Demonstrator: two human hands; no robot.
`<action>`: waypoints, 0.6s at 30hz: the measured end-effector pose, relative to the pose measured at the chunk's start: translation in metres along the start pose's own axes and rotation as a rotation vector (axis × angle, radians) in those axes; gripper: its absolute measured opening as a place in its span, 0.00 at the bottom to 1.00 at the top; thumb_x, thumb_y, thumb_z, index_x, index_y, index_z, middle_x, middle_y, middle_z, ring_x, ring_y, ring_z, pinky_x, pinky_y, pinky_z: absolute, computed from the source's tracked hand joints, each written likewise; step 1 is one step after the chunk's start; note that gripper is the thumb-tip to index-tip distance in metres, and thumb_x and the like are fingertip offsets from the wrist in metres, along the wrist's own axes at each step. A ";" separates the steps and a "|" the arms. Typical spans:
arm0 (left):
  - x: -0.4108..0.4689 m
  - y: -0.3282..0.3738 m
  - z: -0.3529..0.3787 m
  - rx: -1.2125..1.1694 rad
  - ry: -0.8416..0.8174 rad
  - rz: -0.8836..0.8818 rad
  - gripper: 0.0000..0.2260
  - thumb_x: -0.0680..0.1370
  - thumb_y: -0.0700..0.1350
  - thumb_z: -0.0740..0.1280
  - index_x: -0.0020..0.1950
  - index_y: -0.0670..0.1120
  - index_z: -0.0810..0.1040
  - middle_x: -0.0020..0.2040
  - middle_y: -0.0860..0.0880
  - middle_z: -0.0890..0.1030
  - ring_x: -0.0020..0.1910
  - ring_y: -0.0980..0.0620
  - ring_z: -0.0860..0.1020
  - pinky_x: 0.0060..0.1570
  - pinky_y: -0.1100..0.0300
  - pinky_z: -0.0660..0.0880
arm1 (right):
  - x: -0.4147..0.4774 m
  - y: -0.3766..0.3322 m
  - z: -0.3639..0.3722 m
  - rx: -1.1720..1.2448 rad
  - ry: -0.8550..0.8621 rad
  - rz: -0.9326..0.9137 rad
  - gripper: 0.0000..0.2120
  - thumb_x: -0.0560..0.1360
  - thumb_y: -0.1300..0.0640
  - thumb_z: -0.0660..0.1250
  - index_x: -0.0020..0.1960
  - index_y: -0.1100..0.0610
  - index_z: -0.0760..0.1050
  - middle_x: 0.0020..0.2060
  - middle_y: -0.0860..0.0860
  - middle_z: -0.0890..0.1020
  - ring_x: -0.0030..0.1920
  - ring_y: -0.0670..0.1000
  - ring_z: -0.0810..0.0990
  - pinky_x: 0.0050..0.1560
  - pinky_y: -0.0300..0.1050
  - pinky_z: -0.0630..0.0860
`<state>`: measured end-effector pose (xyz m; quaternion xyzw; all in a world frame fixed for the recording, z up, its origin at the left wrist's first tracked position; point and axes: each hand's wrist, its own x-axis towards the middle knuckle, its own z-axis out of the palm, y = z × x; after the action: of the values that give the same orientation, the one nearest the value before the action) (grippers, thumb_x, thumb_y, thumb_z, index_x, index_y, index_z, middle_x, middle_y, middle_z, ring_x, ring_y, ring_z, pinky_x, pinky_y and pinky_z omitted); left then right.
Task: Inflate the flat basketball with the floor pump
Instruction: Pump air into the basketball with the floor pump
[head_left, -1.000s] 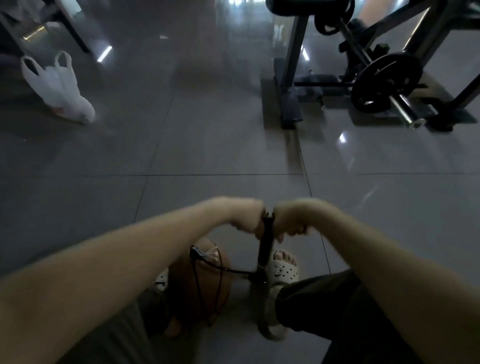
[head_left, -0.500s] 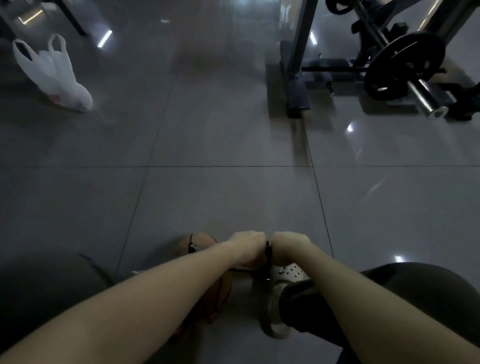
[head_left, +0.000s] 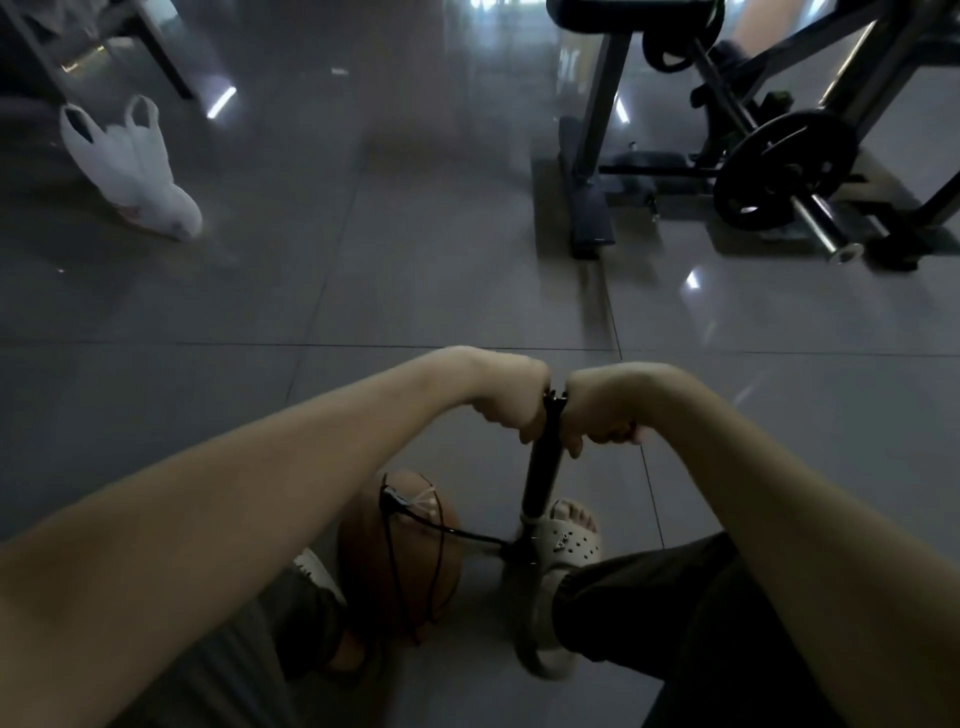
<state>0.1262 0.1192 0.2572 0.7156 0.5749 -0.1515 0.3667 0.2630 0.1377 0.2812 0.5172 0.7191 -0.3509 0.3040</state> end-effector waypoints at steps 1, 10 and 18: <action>0.003 -0.003 0.012 0.001 -0.032 -0.005 0.03 0.75 0.42 0.72 0.44 0.43 0.83 0.38 0.46 0.80 0.34 0.47 0.75 0.34 0.56 0.71 | 0.006 -0.001 0.013 -0.017 -0.005 0.009 0.05 0.74 0.61 0.70 0.48 0.59 0.77 0.34 0.53 0.75 0.31 0.50 0.71 0.33 0.43 0.72; 0.051 -0.030 0.145 -0.018 0.084 -0.069 0.09 0.77 0.47 0.71 0.54 0.45 0.77 0.47 0.46 0.79 0.43 0.46 0.77 0.41 0.54 0.71 | 0.094 0.017 0.123 -0.146 0.014 0.057 0.08 0.75 0.52 0.67 0.40 0.53 0.73 0.41 0.51 0.79 0.44 0.54 0.80 0.51 0.49 0.80; 0.027 -0.015 0.088 -0.010 -0.053 -0.025 0.08 0.77 0.45 0.72 0.53 0.41 0.82 0.42 0.46 0.80 0.42 0.46 0.78 0.33 0.58 0.70 | 0.062 0.010 0.077 -0.077 -0.139 0.063 0.07 0.75 0.59 0.70 0.41 0.58 0.74 0.34 0.53 0.75 0.31 0.50 0.73 0.34 0.43 0.73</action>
<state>0.1386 0.0775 0.1745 0.7021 0.5749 -0.1720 0.3835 0.2610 0.1099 0.1864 0.5017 0.6927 -0.3481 0.3837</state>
